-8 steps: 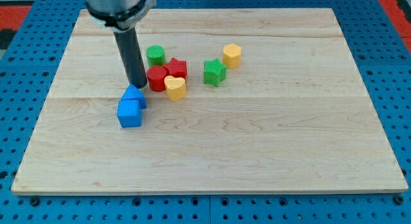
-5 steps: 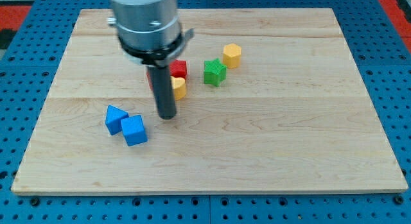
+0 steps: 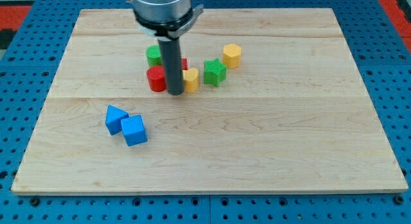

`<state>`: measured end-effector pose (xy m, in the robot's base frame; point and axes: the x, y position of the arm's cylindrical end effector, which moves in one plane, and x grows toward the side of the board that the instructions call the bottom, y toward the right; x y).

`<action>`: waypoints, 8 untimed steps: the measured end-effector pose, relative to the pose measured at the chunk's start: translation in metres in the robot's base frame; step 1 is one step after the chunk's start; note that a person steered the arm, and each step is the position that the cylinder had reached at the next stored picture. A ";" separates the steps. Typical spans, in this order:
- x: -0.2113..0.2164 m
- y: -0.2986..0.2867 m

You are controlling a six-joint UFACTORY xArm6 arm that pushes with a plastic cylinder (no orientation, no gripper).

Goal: Push the yellow heart into the yellow hexagon

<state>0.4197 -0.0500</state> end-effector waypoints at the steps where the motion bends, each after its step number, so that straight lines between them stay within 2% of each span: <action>1: -0.034 0.002; 2: -0.052 0.015; 4: -0.056 0.047; 6: -0.094 0.101; 7: -0.101 0.101; 8: -0.070 0.079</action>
